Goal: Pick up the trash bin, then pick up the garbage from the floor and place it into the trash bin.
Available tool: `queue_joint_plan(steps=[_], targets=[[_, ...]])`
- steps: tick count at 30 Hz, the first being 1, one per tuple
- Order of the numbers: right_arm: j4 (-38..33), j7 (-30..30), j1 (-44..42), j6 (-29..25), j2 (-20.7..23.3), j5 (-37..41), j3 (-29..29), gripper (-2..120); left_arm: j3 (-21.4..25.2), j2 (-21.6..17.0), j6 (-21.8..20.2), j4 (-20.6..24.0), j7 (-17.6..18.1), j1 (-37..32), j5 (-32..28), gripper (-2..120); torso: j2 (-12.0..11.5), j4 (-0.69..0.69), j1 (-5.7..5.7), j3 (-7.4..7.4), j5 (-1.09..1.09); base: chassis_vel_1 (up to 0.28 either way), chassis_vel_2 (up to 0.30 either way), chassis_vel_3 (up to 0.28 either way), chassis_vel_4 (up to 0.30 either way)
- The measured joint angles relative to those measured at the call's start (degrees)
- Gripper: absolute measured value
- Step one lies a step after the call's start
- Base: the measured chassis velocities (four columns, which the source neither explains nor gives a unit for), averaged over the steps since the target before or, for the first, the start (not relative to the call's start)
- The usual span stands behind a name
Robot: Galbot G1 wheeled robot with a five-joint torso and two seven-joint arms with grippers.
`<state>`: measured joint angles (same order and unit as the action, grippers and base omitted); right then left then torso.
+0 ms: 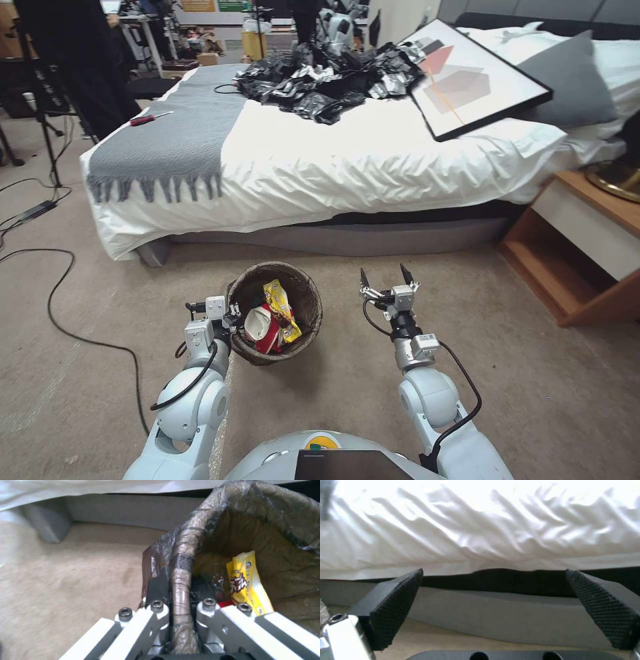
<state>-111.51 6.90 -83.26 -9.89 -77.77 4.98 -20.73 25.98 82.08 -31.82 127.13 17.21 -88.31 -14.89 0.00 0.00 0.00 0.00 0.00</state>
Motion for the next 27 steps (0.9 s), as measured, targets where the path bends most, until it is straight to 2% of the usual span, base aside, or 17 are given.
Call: queue_joint_plan(steps=[27], targets=[[0.9,-0.7,1.0,0.0,0.3,0.4,-0.2,100,0.7,0.4,-0.1,1.0,0.1,-0.2,0.0,4,0.0,0.00,0.00,0.00,0.00,0.129,0.121,0.123,0.121]])
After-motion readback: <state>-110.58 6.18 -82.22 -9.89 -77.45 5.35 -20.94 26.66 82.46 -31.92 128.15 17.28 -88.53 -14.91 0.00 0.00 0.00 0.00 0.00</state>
